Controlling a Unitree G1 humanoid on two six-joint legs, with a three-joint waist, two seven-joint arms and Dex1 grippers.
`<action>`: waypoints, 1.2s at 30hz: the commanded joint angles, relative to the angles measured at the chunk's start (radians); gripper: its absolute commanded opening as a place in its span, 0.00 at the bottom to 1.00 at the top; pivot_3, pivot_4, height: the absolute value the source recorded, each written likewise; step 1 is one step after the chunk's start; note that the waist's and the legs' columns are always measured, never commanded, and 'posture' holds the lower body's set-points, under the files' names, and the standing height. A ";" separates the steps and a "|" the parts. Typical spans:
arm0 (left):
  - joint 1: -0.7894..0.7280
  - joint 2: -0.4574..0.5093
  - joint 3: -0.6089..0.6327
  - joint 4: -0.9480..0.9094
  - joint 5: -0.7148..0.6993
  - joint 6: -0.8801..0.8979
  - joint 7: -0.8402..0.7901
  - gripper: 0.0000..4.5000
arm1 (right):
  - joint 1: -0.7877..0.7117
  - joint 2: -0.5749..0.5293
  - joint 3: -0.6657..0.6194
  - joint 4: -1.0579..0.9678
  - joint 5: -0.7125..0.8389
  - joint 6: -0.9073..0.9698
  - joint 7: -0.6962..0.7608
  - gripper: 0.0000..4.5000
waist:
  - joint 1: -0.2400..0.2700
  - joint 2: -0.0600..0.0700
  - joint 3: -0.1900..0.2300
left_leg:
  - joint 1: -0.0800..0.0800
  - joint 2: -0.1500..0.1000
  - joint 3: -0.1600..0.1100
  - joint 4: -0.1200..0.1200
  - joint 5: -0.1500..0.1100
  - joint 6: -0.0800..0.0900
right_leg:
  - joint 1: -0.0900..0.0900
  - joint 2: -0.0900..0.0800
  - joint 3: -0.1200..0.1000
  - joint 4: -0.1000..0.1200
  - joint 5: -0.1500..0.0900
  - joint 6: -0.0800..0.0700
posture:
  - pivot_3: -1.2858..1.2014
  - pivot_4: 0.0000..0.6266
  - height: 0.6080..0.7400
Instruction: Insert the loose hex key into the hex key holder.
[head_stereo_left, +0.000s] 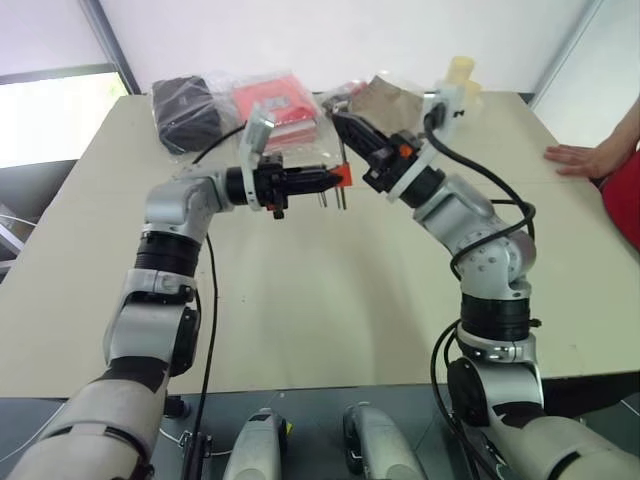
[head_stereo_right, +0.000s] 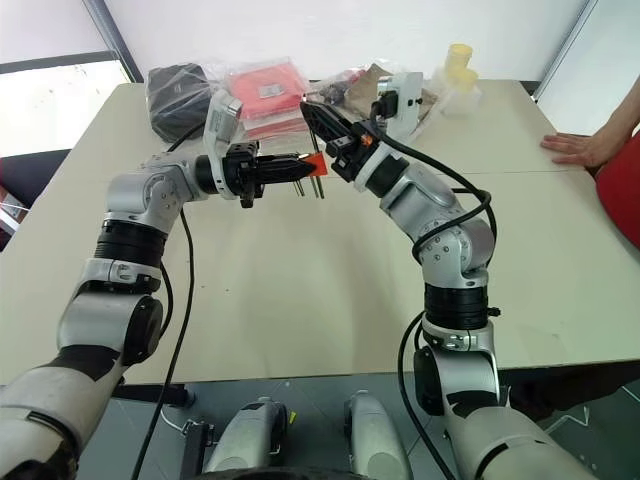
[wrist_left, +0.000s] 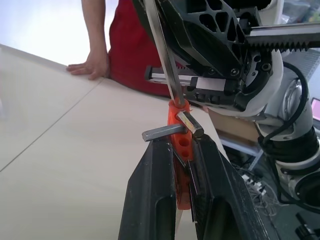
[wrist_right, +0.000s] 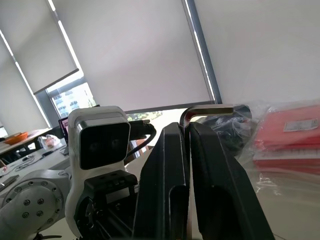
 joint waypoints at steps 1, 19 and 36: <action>-0.024 0.015 0.055 -0.040 -0.047 -0.011 0.001 0.00 | 0.027 -0.033 0.014 -0.017 -0.023 -0.015 0.034 0.02 | 0.000 0.000 0.000 | 0.000 0.000 0.000 0.000 0.000 0.000 | 0.000 0.000 0.000 0.000 0.000 0.000 | 0.52 0.24 1.00; -0.017 0.020 0.036 -0.019 -0.017 -0.045 -0.006 0.00 | 0.047 -0.071 0.007 -0.030 -0.010 -0.023 0.080 0.02 | 0.001 0.000 0.000 | 0.000 0.000 0.000 0.000 0.000 0.000 | 0.000 0.000 0.000 0.000 0.000 0.000 | 0.52 0.24 1.00; 0.119 0.119 -0.018 -0.058 0.019 0.022 -0.025 0.00 | 0.189 -0.440 0.016 -0.269 0.135 0.176 0.340 0.88 | 0.003 0.001 0.001 | 0.000 0.000 0.000 0.000 0.000 0.000 | 0.000 0.000 0.000 -0.001 0.000 0.000 | 0.52 0.24 1.00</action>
